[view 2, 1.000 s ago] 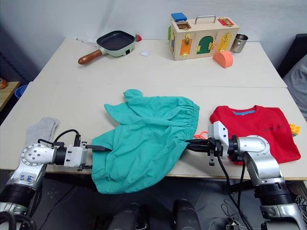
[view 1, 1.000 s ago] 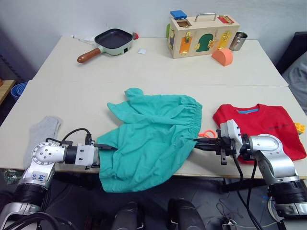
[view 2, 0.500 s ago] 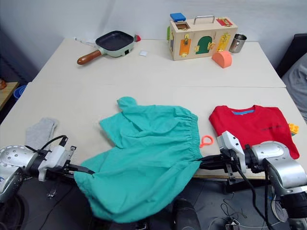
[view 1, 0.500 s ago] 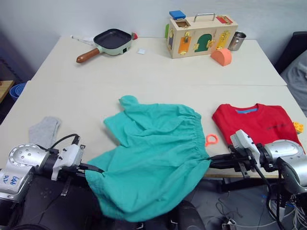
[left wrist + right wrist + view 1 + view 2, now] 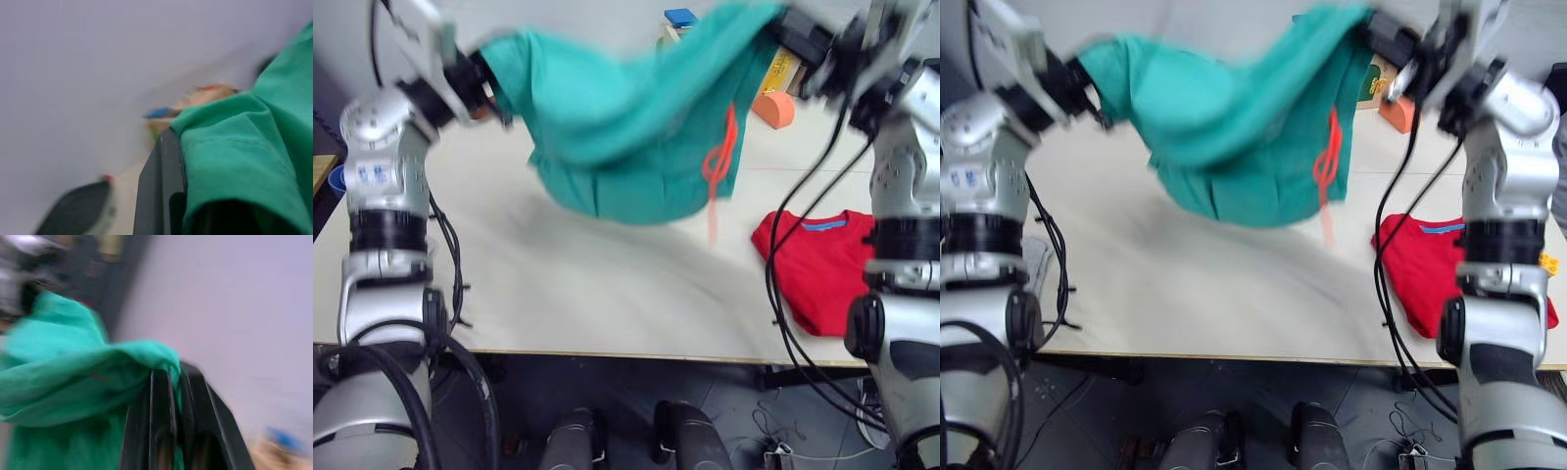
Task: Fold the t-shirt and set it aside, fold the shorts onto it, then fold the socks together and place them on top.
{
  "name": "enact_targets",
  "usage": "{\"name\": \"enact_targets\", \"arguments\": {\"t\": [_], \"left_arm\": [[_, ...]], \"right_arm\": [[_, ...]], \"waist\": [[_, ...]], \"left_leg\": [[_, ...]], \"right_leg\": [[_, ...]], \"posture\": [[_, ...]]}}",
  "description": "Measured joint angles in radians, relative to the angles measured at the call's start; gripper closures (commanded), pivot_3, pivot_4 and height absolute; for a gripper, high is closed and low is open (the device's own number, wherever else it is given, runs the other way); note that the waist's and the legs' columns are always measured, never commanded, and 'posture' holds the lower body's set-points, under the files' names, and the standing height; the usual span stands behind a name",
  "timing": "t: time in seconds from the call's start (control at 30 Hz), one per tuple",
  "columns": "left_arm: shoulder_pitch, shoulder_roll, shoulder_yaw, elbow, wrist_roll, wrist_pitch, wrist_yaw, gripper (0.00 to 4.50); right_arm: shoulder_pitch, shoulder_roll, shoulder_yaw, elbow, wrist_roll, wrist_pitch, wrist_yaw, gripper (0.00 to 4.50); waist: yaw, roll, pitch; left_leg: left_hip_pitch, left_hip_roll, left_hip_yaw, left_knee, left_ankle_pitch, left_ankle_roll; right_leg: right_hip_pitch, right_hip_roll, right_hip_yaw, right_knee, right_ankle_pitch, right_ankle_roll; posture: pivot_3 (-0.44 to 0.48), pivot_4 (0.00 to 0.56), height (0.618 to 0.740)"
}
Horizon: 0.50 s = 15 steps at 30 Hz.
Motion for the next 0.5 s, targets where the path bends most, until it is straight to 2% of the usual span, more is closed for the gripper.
{"name": "enact_targets", "arguments": {"t": [0.03, 0.1, 0.2, 0.27, 0.33, 0.43, 0.5], "left_arm": [[-0.080, -0.003, 0.007, 0.061, 0.024, -0.059, 0.041, 4.46], [-0.201, -0.007, 0.015, 0.113, 0.049, -0.168, 0.068, 4.46], [-0.256, 0.011, 0.009, 0.120, 0.096, -0.360, 0.041, 4.46], [-0.192, 0.026, 0.001, 0.097, 0.111, -0.438, -0.010, 4.46], [-0.068, 0.042, -0.003, 0.079, 0.116, -0.477, -0.070, 4.46], [0.234, 0.061, -0.037, -0.019, 0.133, -0.504, -0.164, 4.46], [0.351, 0.068, -0.044, -0.055, 0.141, -0.502, -0.182, 4.46]], "right_arm": [[-0.048, 0.007, -0.011, 0.060, -0.029, -0.079, -0.054, 4.50], [-0.108, 0.016, -0.028, 0.130, -0.053, -0.208, -0.095, 4.50], [-0.094, 0.017, -0.027, 0.138, -0.042, -0.286, -0.032, 4.50], [0.002, 0.017, -0.021, 0.098, -0.024, -0.259, 0.022, 4.50], [0.146, 0.016, 0.001, 0.055, -0.023, -0.213, 0.069, 4.50], [0.420, 0.017, 0.075, -0.082, -0.027, -0.129, 0.140, 4.50], [0.501, 0.017, 0.095, -0.128, -0.029, -0.116, 0.158, 4.50]], "waist": [[-0.002, -0.001, 0.001], [-0.005, -0.002, 0.001], [-0.009, -0.002, 0.001], [-0.011, -0.002, 0.001], [-0.010, -0.002, 0.001], [-0.009, 0.000, 0.004], [-0.008, 0.000, 0.004]], "left_leg": [[-0.006, -0.001, 0.000, 0.001, 0.000, 0.001], [-0.008, -0.007, 0.000, 0.000, 0.000, 0.003], [-0.004, -0.009, -0.001, -0.001, -0.002, 0.007], [0.003, -0.009, -0.003, -0.002, -0.003, 0.007], [0.006, -0.009, -0.003, -0.002, -0.003, 0.008], [0.002, -0.008, -0.003, 0.005, 0.001, 0.010], [0.001, -0.007, -0.003, 0.007, 0.003, 0.010]], "right_leg": [[-0.006, 0.000, -0.003, 0.002, 0.000, 0.000], [-0.010, -0.004, -0.014, 0.004, 0.000, 0.000], [-0.006, -0.005, -0.018, 0.004, 0.000, 0.001], [0.004, -0.005, -0.019, 0.002, 0.000, 0.002], [0.009, -0.005, -0.018, 0.001, -0.002, 0.004], [0.008, -0.006, -0.017, 0.004, -0.002, 0.008], [0.007, -0.007, -0.016, 0.006, -0.001, 0.008]], "posture": [[0.000, 0.150, 0.740], [0.000, 0.150, 0.740], [0.000, 0.150, 0.740], [0.000, 0.150, 0.740], [0.000, 0.150, 0.740], [0.000, 0.150, 0.740], [0.000, 0.150, 0.740]]}}
